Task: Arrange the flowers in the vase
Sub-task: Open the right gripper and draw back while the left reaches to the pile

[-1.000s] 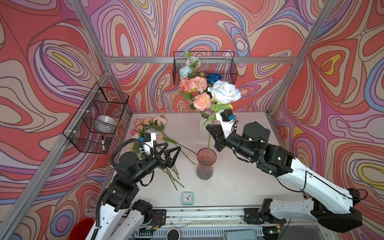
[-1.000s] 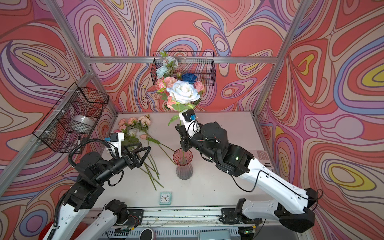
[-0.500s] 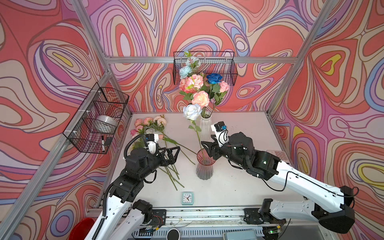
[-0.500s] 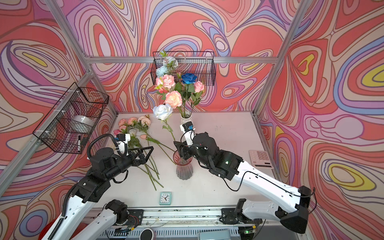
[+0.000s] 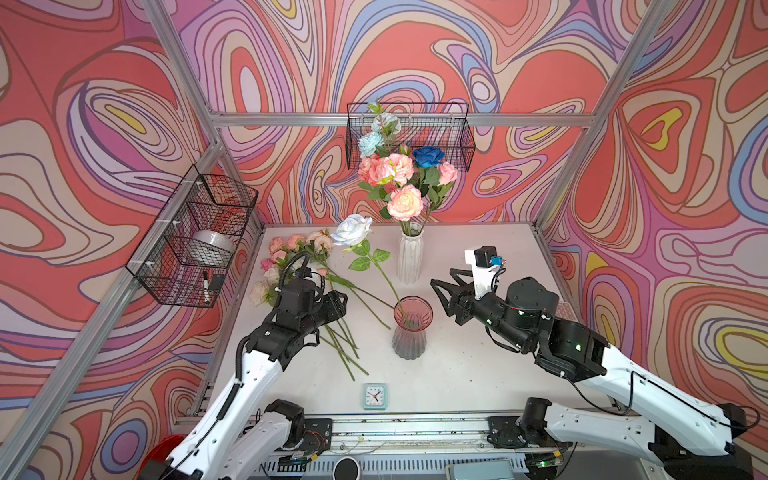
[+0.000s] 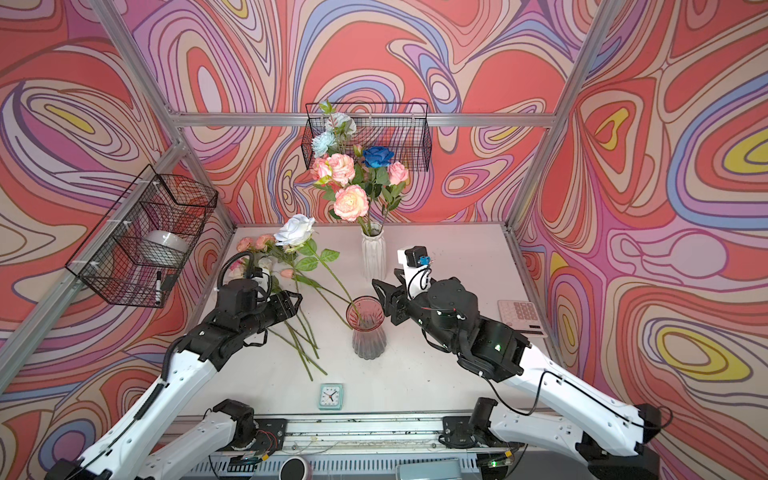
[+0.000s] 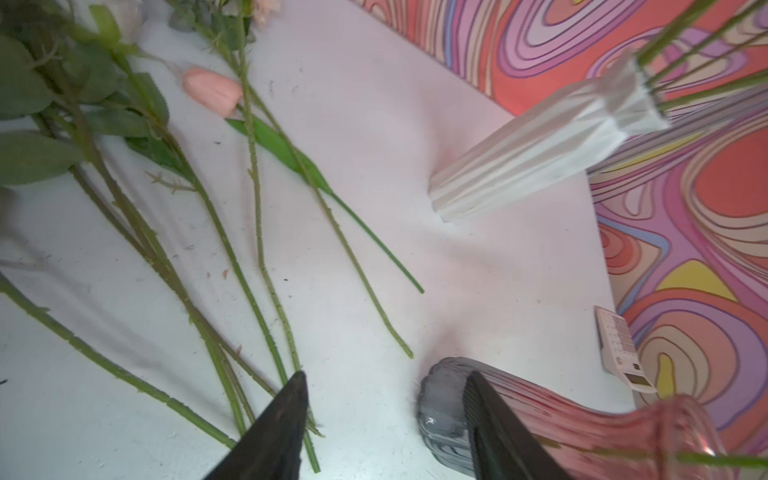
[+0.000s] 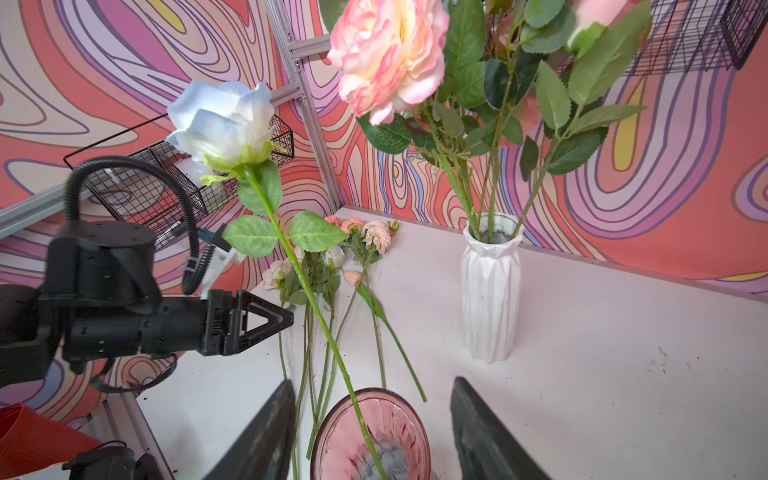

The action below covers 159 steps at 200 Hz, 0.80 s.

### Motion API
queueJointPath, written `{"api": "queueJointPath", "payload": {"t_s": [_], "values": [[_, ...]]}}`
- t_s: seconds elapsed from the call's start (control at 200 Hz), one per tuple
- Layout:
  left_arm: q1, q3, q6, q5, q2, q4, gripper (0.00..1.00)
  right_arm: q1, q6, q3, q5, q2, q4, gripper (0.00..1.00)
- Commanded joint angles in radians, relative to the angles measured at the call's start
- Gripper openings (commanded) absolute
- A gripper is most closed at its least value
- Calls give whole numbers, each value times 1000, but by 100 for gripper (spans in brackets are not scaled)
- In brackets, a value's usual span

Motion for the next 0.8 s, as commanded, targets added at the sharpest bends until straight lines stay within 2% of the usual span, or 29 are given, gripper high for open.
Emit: {"api": "queueJointPath", "payload": {"t_s": [0.0,0.265,0.496,0.791], "values": [[29,-50,-56,-1,83,79,54,-3,22,-38,19,-19,-9,59],[35,-8,-60,-124,388,265,44,-3,22,-70,31,-59,-15,59],[65,115,-67,-207,651,315,36,-2,28,-79,28,-87,-37,59],[79,233,-29,-275,811,286,32,-2,33,-96,58,-137,-67,59]]}}
